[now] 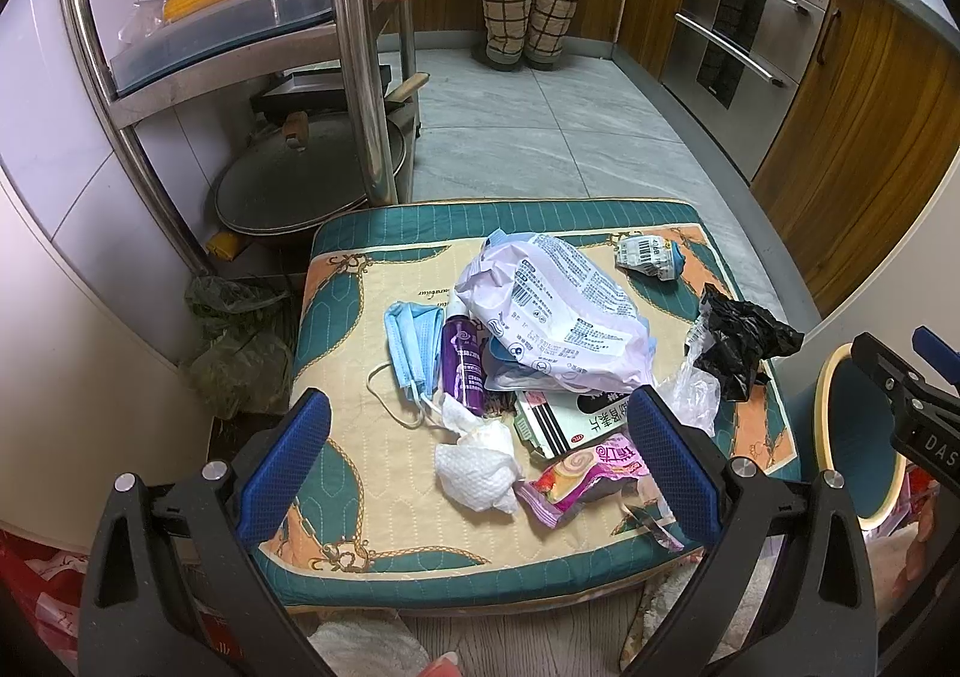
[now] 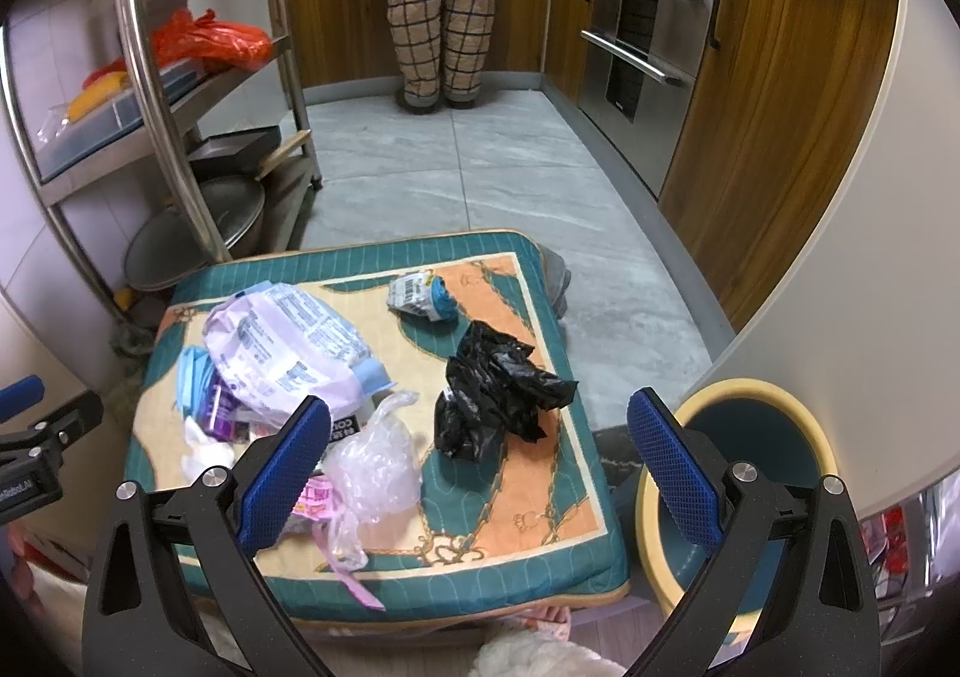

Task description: Collect trash

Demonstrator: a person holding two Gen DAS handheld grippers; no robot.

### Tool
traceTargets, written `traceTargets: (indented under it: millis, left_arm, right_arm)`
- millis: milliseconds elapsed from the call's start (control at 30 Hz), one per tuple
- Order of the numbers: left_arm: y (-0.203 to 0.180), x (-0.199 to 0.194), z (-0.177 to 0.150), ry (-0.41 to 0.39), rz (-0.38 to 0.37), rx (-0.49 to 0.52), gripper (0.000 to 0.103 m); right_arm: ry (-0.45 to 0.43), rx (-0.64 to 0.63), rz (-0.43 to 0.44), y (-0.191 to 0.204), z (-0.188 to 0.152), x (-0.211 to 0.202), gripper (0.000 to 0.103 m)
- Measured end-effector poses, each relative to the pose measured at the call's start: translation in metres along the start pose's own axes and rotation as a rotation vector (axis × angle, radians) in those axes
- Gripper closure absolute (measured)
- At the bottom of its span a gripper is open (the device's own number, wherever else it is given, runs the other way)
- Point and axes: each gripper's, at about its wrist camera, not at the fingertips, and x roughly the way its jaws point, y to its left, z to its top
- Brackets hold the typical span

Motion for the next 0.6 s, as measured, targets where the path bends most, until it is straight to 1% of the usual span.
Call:
traceTargets:
  millis: [433, 600]
  left_arm:
    - [0.0005, -0.0001, -0.0006, 0.000, 0.000, 0.000, 0.006]
    - [0.0012, 0.0005, -0.0023, 0.002, 0.000, -0.002, 0.006]
  right_arm:
    - [0.005, 0.002, -0.001, 0.0011, 0.0000, 0.0009, 0.005]
    - [0.006, 0.004, -0.001, 0.0028, 0.0079, 0.0026, 0.005]
